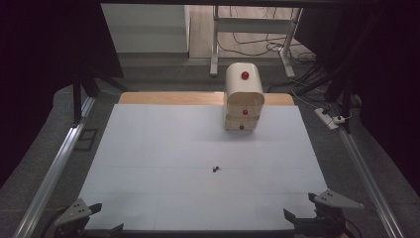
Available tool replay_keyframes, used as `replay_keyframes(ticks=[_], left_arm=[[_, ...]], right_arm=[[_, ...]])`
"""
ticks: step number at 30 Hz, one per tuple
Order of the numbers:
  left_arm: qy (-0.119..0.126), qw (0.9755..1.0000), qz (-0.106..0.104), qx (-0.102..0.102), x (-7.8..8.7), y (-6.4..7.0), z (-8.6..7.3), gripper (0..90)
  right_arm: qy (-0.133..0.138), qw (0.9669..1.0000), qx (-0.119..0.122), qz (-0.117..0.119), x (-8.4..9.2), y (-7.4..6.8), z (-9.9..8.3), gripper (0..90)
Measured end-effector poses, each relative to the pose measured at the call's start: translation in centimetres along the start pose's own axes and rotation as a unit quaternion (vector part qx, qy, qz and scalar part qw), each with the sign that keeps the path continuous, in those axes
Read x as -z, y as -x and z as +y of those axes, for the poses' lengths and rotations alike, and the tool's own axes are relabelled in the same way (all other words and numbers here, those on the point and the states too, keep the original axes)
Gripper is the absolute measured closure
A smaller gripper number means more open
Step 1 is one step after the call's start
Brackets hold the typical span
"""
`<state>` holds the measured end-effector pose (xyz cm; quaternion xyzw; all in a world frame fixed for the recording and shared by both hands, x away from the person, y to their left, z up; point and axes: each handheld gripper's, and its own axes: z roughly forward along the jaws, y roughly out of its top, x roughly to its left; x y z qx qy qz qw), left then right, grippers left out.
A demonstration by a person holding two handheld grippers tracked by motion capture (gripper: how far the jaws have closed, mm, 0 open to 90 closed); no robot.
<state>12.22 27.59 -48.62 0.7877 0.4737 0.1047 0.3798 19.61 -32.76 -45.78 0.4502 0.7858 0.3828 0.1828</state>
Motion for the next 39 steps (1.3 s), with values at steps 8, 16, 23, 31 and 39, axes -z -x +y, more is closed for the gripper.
replay_keyframes(ticks=[8, 16, 23, 31, 39], left_arm=[[0.0, 1.0, -0.006, -0.003, 0.03, 0.09, -0.05, 0.7], [0.006, 0.9998, -0.015, 0.007, 0.2, -0.19, -0.15, 0.4], [0.005, 0.9998, -0.015, 0.013, 0.18, -0.3, -0.14, 0.3], [0.004, 0.9997, -0.016, 0.018, 0.15, -0.42, -0.12, 0.5], [0.002, 0.9996, -0.019, 0.021, 0.11, -0.49, -0.12, 0.8]], right_arm=[[-0.008, 0.9999, 0.006, 0.002, -0.16, -0.11, 0.06, 0.0], [-0.018, 0.9997, -0.005, 0.012, -0.41, 0.17, 0.15, 0.0], [-0.027, 0.9996, 0.001, 0.011, -0.58, 0.05, 0.23, 0.0], [-0.024, 0.9996, 0.008, 0.012, -0.51, -0.17, 0.33, 0.0], [-0.011, 0.9996, 0.004, 0.025, -0.63, -0.32, 0.92, 0.0]])
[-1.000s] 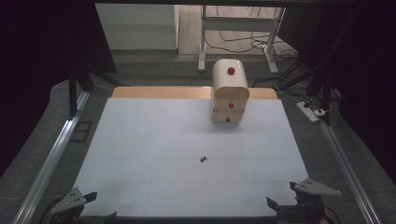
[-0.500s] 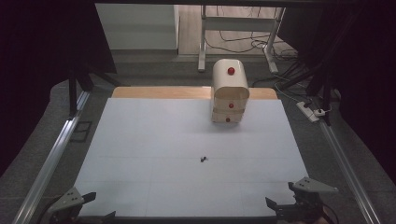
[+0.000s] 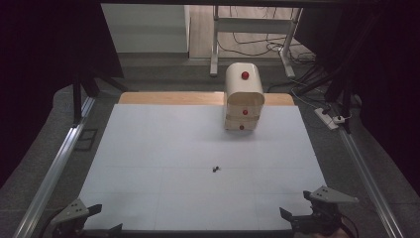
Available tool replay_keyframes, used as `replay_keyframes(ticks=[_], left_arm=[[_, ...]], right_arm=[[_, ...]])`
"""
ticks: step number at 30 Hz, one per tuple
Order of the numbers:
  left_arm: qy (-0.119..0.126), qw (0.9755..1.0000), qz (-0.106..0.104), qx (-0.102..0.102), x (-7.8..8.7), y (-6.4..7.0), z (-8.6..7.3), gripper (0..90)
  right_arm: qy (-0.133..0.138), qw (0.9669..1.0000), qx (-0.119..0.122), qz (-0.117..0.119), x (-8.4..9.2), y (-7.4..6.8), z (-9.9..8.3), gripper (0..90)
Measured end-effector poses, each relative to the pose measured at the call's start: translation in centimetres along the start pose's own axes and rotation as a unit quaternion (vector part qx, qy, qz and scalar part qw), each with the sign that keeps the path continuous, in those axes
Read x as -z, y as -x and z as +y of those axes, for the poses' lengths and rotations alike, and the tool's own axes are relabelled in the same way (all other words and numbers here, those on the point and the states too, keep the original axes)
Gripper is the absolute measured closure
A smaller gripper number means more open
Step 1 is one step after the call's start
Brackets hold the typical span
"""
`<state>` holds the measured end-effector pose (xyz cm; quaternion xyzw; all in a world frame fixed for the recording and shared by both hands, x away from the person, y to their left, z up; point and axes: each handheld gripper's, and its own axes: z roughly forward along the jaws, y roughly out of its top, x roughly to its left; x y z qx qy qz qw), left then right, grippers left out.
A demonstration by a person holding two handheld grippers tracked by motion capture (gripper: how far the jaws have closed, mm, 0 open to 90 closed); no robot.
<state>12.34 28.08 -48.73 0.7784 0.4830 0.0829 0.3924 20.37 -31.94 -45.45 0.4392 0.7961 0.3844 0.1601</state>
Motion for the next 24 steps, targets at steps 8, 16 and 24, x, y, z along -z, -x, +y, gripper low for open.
replay_keyframes(ticks=[8, 16, 24], left_arm=[[-0.002, 1.0, -0.001, 0.0, 0.0, 0.0, 0.0, 1.1], [-0.004, 1.0, -0.003, 0.001, -0.1, -0.1, 0.0, 1.3], [-0.005, 1.0, -0.003, 0.003, -0.1, -0.1, 0.0, 1.7]], right_arm=[[0.008, 0.9998, 0.012, 0.01, -0.3, -0.5, 0.3, 0.0], [0.018, 0.9995, 0.023, 0.016, -0.5, -0.9, 1.0, 0.0], [0.014, 0.9991, 0.03, 0.028, -0.9, -1.1, 1.4, 0.0]])
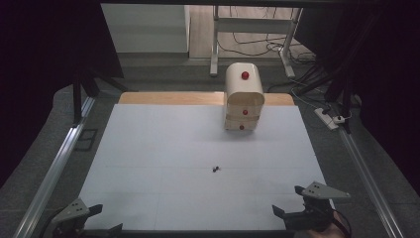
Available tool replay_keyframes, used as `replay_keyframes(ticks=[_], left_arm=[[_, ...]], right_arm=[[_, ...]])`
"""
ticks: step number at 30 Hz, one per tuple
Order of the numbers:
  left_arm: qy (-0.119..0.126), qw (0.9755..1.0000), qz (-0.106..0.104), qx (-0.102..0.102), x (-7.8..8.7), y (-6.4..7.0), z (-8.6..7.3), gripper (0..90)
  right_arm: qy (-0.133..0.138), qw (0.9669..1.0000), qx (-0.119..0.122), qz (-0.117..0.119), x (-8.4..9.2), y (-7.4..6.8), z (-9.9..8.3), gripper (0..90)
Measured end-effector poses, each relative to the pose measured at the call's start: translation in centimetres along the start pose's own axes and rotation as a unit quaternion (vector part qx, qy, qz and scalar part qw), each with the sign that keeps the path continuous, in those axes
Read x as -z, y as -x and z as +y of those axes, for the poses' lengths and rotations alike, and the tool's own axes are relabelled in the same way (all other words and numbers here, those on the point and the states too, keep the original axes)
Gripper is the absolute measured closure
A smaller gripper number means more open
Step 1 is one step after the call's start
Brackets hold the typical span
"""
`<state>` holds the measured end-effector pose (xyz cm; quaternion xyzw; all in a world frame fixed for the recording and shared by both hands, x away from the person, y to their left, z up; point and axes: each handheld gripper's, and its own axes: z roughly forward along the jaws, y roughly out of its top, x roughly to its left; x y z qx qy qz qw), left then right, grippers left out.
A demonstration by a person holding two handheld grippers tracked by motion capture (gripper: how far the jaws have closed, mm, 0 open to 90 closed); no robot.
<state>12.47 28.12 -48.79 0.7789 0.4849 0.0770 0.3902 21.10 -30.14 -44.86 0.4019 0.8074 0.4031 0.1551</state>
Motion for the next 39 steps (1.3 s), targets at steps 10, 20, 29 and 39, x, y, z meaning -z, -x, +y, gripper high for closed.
replay_keyframes(ticks=[10, 20, 29, 39], left_arm=[[-0.001, 1.0, 0.001, 0.003, 0.0, 0.0, 0.0, 1.7], [-0.001, 1.0, 0.002, 0.007, 0.0, -0.1, 0.0, 1.7], [-0.001, 1.0, 0.0, 0.007, 0.0, -0.1, 0.0, 1.7], [-0.002, 1.0, -0.002, 0.009, 0.0, -0.2, 0.0, 1.7]], right_arm=[[0.01, 0.9998, -0.004, 0.017, -0.5, -0.2, 1.0, 0.0], [0.007, 0.9998, 0.004, 0.018, -1.1, -0.4, 2.2, 0.0], [0.012, 0.9995, 0.003, 0.029, -1.5, -0.4, 3.2, 0.0], [0.008, 0.9994, 0.012, 0.03, -2.4, -0.5, 4.5, 0.0]])
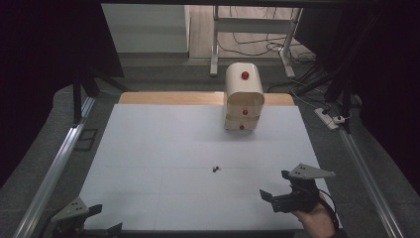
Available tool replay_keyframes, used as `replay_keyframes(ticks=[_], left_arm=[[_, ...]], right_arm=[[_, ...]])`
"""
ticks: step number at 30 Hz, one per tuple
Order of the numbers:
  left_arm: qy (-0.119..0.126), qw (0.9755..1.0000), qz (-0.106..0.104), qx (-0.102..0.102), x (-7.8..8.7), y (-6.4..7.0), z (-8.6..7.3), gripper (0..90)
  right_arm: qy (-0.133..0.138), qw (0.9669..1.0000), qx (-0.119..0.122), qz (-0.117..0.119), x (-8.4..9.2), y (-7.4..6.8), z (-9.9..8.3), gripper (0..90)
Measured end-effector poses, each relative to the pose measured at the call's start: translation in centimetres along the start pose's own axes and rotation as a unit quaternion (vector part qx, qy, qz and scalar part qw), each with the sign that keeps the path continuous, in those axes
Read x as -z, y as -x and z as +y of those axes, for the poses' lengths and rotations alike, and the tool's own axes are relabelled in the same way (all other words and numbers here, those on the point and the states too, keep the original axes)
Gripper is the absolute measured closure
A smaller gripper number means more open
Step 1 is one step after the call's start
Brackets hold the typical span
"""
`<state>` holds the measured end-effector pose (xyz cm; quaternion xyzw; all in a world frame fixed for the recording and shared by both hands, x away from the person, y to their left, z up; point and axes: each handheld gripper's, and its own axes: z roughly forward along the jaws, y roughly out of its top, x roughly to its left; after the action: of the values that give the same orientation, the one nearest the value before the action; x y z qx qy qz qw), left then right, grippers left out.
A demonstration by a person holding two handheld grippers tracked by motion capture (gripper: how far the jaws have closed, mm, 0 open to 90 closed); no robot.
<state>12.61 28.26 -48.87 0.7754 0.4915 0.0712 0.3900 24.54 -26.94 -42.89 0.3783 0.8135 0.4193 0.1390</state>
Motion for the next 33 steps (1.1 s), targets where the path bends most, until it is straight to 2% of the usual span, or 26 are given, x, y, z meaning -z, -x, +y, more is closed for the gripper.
replay_keyframes(ticks=[12, 18, 33], left_arm=[[-0.002, 1.0, 0.0, 0.002, 0.0, 0.0, 0.0, 1.8], [-0.003, 1.0, -0.001, 0.004, -0.1, -0.1, 0.0, 1.8], [-0.004, 1.0, -0.001, 0.004, -0.1, -0.1, 0.0, 1.8]], right_arm=[[-0.003, 1.0, 0.002, 0.002, -1.3, 0.3, 1.2, 0.0], [-0.004, 0.9999, 0.014, 0.002, -2.0, 0.2, 1.9, 0.0], [0.004, 0.9993, 0.034, -0.015, -3.4, 0.2, 3.7, 0.0]])
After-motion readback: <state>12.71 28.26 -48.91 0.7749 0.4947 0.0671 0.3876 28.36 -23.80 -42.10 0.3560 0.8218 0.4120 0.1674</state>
